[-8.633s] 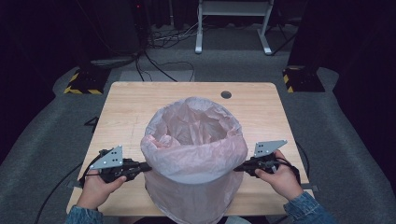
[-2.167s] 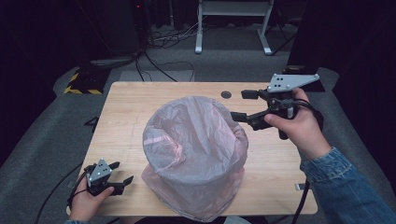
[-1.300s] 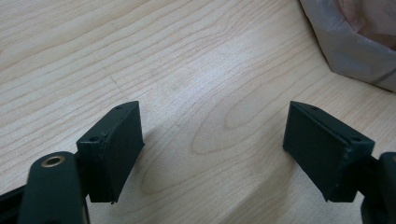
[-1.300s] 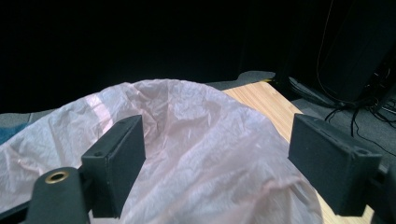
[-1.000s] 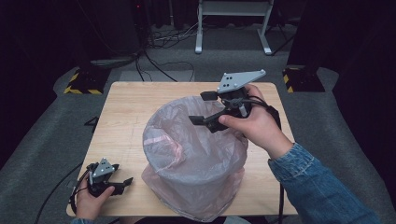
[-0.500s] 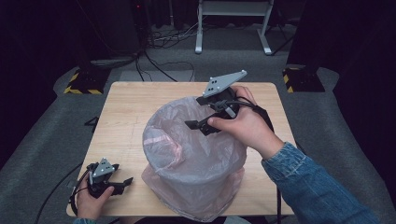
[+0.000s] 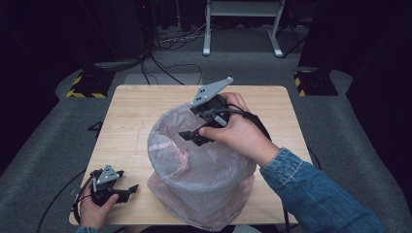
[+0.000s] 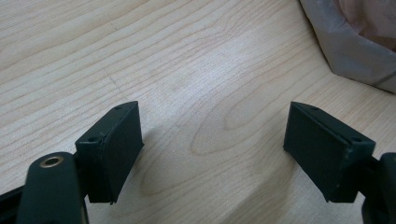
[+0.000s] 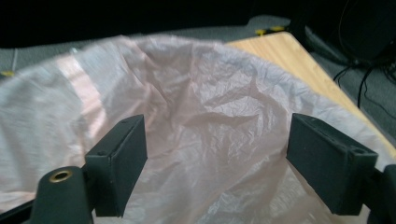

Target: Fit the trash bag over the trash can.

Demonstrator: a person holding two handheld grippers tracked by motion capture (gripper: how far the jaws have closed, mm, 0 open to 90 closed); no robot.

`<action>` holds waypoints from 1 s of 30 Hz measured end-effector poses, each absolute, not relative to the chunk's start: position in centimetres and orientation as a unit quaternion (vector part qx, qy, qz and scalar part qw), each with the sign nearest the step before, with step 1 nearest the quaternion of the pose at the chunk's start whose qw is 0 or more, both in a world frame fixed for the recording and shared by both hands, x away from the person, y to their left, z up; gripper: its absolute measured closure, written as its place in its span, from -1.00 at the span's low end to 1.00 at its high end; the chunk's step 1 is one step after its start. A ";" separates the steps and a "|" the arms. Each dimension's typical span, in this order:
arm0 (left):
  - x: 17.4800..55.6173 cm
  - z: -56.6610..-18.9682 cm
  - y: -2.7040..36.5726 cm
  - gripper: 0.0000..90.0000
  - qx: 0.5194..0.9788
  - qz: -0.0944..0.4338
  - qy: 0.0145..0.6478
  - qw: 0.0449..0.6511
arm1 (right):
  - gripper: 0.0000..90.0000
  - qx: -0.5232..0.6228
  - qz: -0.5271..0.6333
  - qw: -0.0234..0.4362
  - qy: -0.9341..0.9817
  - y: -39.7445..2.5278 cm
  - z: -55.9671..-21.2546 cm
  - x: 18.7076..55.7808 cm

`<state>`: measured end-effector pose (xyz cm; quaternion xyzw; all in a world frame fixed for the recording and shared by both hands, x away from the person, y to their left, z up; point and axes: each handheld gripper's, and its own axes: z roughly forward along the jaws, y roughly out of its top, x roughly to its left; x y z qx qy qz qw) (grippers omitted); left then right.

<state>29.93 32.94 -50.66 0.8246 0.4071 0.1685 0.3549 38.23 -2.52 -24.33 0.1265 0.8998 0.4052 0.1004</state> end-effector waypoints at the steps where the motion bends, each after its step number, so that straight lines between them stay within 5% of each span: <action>1: 29.9 -50.7 32.9 -0.57 0.825 0.169 0.407 0.355 | -0.55 0.126 0.401 0.100 0.902 -2.4 -24.6 38.3; 30: 29.9 -50.6 32.9 -0.57 0.824 0.167 0.409 0.355 | -0.64 0.118 0.227 0.078 0.964 1.1 -30.8 40.1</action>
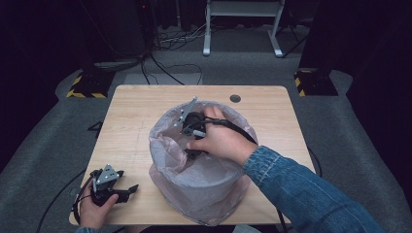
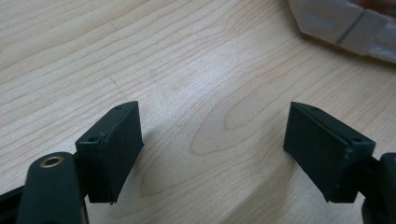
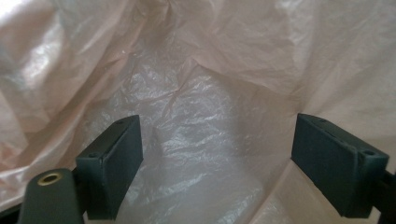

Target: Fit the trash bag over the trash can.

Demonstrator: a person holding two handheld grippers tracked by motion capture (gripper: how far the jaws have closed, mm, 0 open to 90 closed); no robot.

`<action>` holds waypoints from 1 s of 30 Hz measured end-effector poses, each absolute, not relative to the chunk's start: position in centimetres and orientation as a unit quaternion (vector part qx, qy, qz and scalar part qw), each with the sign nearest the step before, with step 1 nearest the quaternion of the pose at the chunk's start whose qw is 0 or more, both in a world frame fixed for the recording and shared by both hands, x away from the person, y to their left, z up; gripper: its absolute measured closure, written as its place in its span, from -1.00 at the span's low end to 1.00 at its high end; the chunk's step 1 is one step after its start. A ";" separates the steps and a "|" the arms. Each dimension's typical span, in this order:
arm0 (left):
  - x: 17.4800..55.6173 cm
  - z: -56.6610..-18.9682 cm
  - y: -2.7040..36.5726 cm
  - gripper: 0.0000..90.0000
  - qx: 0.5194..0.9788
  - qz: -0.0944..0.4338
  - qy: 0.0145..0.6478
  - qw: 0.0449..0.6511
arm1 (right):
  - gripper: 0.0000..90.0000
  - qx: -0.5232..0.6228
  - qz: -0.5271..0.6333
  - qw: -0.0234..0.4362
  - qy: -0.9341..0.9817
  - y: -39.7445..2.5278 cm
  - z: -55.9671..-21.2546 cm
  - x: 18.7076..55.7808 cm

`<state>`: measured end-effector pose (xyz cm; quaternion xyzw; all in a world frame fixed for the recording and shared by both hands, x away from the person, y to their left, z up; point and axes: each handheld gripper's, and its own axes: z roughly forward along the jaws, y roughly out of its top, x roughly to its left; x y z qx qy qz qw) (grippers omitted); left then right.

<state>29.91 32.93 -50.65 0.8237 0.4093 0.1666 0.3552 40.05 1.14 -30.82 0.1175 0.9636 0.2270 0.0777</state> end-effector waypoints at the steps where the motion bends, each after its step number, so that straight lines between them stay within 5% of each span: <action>1: 29.9 -50.6 32.9 -0.57 0.824 0.167 0.409 0.355 | -0.64 0.119 0.223 0.076 0.965 1.2 -31.0 40.1; 30: 29.9 -50.6 32.9 -0.57 0.825 0.168 0.407 0.354 | -0.66 0.133 0.149 0.038 0.979 1.6 -35.0 40.2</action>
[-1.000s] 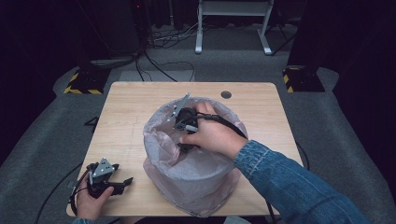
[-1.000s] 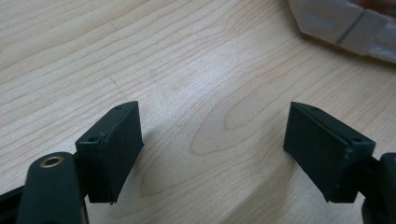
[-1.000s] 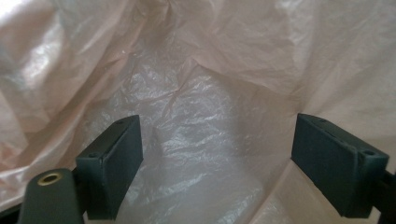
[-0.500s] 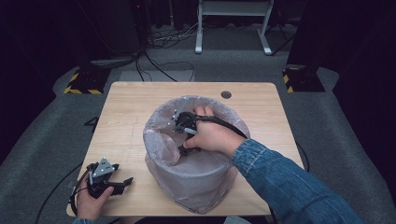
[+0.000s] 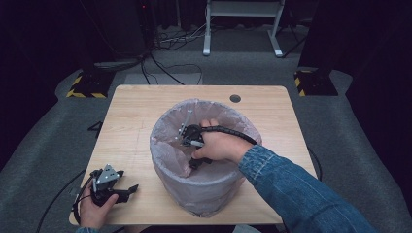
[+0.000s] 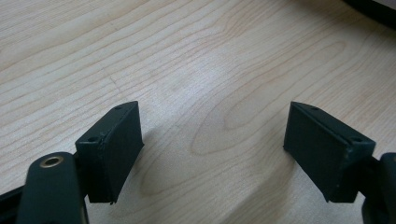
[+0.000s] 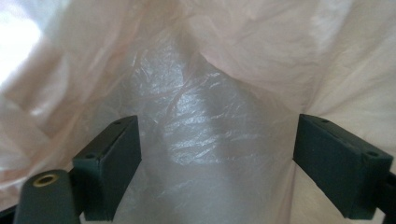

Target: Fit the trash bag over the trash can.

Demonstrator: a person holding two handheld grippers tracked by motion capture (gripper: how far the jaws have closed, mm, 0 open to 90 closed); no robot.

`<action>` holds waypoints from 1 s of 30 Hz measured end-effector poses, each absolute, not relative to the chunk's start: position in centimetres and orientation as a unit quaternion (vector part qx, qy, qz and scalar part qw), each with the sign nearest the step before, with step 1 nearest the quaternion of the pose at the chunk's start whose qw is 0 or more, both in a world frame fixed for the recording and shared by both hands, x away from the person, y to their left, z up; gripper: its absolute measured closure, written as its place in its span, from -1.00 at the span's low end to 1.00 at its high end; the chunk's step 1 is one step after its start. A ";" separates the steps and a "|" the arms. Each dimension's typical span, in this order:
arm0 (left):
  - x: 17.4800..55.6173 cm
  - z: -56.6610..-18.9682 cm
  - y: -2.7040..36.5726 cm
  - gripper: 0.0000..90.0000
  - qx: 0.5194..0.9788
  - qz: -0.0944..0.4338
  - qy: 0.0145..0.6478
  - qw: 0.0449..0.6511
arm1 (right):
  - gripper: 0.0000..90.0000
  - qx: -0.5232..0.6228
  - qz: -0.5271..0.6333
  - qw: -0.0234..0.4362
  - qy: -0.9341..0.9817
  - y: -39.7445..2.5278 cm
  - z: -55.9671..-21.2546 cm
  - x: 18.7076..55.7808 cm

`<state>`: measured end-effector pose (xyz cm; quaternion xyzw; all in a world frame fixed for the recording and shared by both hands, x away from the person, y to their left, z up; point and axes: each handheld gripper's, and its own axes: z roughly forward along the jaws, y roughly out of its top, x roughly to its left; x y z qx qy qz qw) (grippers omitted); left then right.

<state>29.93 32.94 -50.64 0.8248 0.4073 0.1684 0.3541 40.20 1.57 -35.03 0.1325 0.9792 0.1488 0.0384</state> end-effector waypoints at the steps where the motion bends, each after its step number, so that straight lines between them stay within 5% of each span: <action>1: 29.9 -50.6 32.9 -0.57 0.825 0.168 0.407 0.354 | -0.65 0.135 0.155 0.038 0.978 1.6 -34.9 40.2; 30: 29.9 -50.7 32.9 -0.57 0.824 0.168 0.408 0.355 | -0.56 0.134 0.277 0.041 0.950 0.2 -28.2 38.7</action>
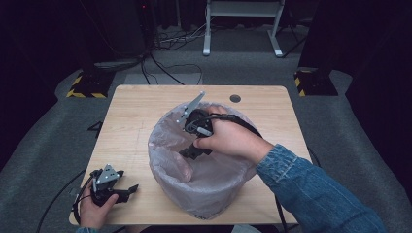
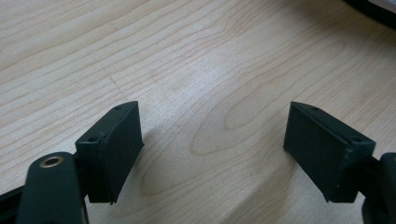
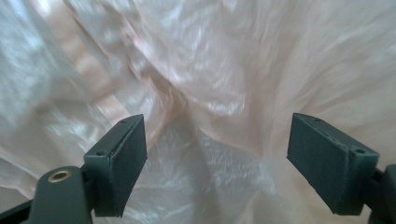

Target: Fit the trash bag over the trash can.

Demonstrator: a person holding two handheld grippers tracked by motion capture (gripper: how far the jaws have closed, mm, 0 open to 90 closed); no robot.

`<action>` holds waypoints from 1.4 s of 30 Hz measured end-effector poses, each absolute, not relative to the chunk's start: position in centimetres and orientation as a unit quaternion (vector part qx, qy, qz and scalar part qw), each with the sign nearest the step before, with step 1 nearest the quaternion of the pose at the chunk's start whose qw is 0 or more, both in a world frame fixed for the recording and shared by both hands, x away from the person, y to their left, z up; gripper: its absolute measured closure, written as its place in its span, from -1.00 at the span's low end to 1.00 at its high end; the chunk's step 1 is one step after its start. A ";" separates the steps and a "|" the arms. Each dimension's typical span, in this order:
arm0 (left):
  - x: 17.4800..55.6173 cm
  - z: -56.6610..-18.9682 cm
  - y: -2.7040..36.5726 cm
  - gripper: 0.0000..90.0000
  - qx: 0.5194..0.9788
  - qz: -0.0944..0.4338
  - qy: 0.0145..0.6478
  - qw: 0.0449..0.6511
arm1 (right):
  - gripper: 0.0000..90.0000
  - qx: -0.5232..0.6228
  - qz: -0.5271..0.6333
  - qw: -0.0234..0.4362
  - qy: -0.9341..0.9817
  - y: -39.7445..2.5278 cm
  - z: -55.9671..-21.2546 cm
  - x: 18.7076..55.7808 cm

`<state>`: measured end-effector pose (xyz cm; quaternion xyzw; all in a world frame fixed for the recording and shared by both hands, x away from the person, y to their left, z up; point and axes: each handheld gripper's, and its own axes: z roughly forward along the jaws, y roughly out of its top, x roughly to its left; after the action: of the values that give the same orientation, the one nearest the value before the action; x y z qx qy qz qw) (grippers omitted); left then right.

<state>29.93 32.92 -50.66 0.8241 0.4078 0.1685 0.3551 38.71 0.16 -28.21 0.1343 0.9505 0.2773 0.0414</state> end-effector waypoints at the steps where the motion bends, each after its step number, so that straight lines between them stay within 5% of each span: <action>1: 29.9 -50.7 32.9 -0.57 0.824 0.168 0.408 0.355 | -0.56 0.134 0.281 0.042 0.949 0.1 -28.0 38.7; 21: 29.9 -50.6 32.9 -0.57 0.825 0.167 0.407 0.354 | -0.55 0.133 0.385 0.074 0.910 -0.1 -23.7 38.2; 42: 29.9 -50.7 32.9 -0.57 0.824 0.168 0.408 0.355 | -0.58 0.146 0.406 0.099 0.897 -4.9 -21.0 37.2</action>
<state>29.93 32.92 -50.66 0.8242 0.4078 0.1684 0.3551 37.22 -4.92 -20.95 0.1462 0.8967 0.4060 0.0986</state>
